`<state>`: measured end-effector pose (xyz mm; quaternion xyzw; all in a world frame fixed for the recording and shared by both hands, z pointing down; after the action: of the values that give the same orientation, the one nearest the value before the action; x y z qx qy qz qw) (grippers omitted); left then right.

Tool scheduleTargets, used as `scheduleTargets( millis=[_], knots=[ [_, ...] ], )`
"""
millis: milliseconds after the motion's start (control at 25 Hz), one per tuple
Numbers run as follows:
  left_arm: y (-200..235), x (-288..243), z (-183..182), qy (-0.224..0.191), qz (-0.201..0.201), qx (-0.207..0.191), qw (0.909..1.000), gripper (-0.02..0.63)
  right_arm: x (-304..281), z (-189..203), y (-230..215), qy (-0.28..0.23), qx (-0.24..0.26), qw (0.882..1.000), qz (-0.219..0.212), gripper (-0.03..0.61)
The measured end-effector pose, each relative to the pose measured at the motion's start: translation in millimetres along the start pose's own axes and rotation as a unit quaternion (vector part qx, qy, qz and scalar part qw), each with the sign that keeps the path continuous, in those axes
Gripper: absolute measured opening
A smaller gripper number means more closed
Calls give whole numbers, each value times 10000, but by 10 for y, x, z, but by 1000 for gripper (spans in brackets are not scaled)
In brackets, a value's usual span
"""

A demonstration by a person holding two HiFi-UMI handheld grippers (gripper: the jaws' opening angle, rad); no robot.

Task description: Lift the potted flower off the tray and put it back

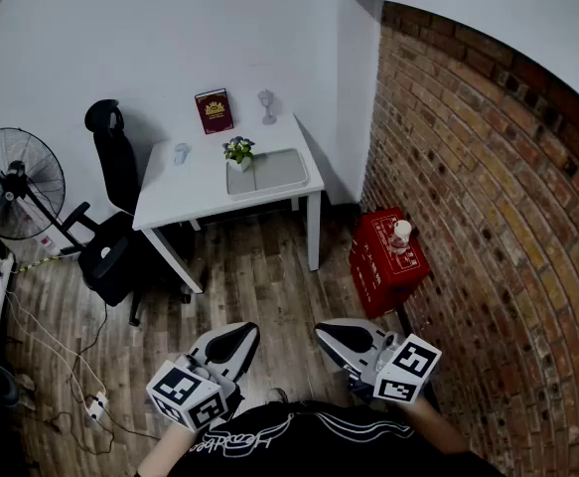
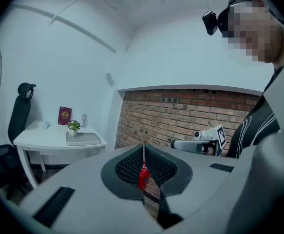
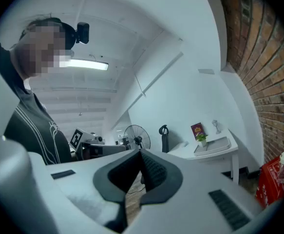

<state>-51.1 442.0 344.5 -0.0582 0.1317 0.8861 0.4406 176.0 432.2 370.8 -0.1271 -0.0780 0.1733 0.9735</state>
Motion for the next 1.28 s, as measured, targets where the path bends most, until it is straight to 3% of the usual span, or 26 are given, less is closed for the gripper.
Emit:
scheduleTargets(
  millis=[360, 600, 640, 720, 800, 920, 1280],
  knots=[
    [-256, 153, 9, -76, 21, -207, 9998, 40, 287, -55, 254, -172, 133, 9994, 262, 2],
    [-146, 40, 25, -199, -382, -304, 9986, 42, 461, -5, 208, -341, 42, 9979, 553, 2],
    [-118, 13, 25, -225, -401, -260, 9986, 55, 481, 0, 192, -336, 46, 9975, 613, 2],
    [-52, -42, 23, -252, -329, -211, 9989, 168, 496, 4, 158, -334, 40, 9970, 699, 2],
    [33, -104, 23, -298, -233, -208, 9991, 185, 485, 21, 109, -308, 32, 9966, 760, 2],
    [200, -243, 71, -363, -283, -187, 9988, 286, 456, 96, -14, -217, -19, 9963, 829, 2],
    [963, -867, 91, -421, -456, -16, 9981, 341, -37, 81, -746, -49, -255, 9972, 704, 2]
  ],
)
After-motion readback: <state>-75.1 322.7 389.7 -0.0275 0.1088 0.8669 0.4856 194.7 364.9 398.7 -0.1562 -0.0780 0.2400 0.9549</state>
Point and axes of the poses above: the fingertips, and each gripper's own axes: x backward along the fingers, y to its left, z out of its underside, the point moved 8 cm from there along x, backward along the fingers, and after that the axes turned 8 degrees about -z, right-handed, at the moved point
